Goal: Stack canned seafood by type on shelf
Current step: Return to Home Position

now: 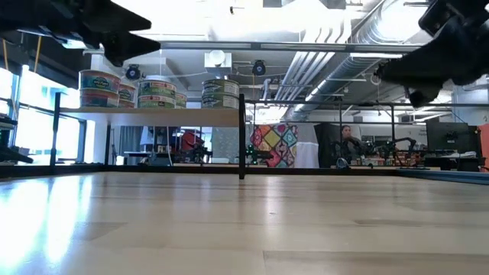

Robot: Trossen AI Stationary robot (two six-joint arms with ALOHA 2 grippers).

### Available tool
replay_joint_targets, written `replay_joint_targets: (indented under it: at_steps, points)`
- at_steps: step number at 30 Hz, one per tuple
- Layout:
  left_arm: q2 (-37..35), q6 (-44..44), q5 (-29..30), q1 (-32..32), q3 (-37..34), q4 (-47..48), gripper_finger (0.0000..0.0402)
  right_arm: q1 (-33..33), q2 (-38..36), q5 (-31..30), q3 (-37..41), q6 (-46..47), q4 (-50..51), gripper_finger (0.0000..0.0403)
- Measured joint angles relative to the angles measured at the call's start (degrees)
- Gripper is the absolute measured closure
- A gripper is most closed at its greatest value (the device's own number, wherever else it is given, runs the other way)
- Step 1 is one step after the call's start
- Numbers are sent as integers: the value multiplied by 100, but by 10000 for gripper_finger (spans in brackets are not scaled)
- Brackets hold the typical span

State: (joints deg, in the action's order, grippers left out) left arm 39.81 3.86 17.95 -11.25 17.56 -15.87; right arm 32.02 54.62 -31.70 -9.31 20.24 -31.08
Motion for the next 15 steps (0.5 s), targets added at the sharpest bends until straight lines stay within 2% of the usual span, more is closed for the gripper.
replay_joint_targets:
  at_steps: [6, 10, 15]
  points:
    - [-980, 12, -243, 348, -6, 938, 129, -331, -1292, 497, 501, -204, -78, 355]
    - [-1462, 11, -425, 570, -6, 1405, 129, -832, -2030, 1227, 650, -287, 0, 375]
    - [-1784, -35, -610, 861, -6, 1563, 129, -1822, -2720, 2370, 650, -632, 281, 398]
